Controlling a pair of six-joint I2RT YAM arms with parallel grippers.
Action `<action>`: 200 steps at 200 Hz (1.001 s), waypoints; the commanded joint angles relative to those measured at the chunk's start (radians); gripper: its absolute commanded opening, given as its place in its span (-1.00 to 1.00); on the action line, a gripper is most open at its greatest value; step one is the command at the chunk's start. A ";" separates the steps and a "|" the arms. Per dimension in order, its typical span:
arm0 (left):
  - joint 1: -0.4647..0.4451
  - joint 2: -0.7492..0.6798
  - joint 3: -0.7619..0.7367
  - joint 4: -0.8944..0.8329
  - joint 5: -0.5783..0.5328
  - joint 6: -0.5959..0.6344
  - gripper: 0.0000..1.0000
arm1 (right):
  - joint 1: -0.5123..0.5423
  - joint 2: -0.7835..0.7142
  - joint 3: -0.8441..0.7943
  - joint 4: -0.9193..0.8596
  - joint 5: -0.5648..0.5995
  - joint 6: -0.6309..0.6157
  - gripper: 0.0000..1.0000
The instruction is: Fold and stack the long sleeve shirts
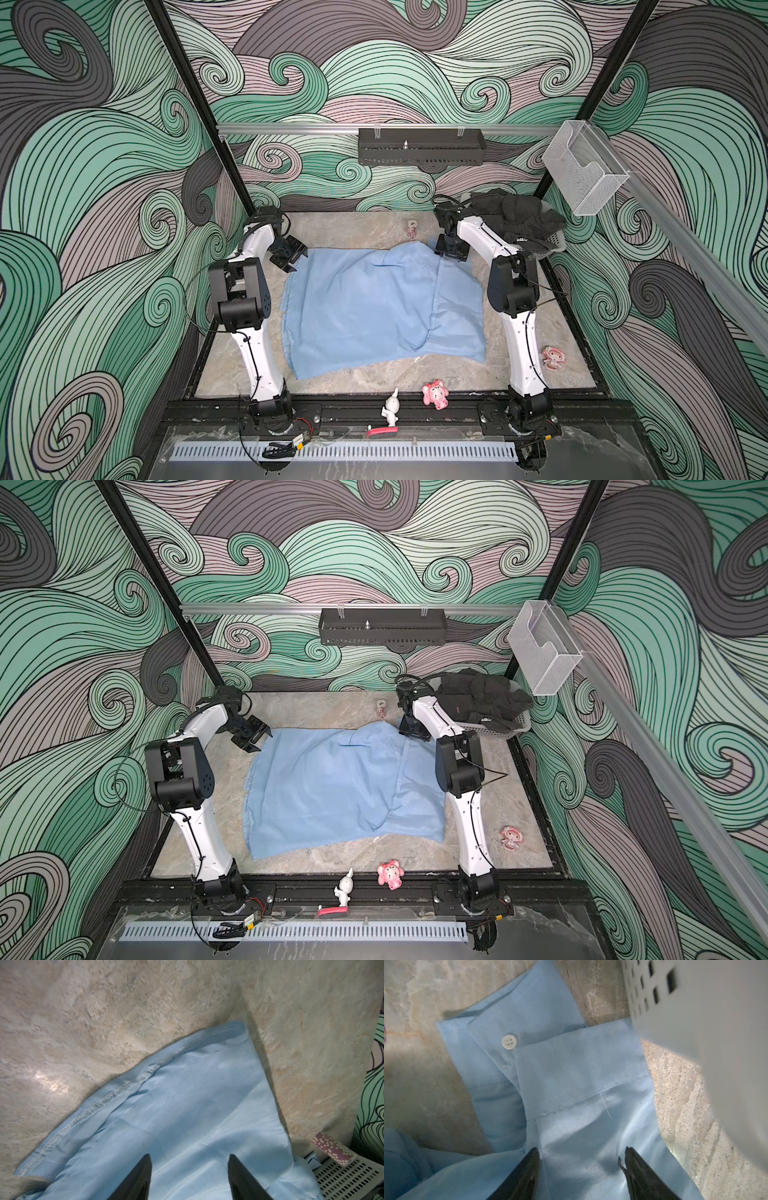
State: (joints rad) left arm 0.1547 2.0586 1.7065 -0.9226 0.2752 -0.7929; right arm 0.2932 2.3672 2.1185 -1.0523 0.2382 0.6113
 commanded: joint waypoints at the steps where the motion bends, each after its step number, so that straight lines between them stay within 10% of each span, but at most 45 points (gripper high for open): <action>1: 0.008 -0.040 0.030 -0.039 0.009 0.012 0.23 | -0.004 0.032 0.046 -0.064 0.003 -0.014 0.38; 38: 0.015 -0.053 0.027 -0.048 0.008 0.016 0.22 | -0.004 0.087 0.073 -0.074 -0.037 -0.014 0.09; 88: 0.025 -0.069 0.017 -0.052 0.004 0.024 0.22 | -0.003 0.093 0.118 -0.078 -0.041 -0.023 -1.00; 200: 0.027 -0.100 -0.051 -0.029 0.022 0.027 0.22 | 0.045 -0.412 -0.252 -0.047 0.094 -0.098 -1.00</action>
State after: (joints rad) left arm 0.1749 2.0056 1.6775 -0.9306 0.2844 -0.7773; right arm 0.3233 2.0369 1.9934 -1.1038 0.3031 0.5278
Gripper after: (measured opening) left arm 0.610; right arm 0.046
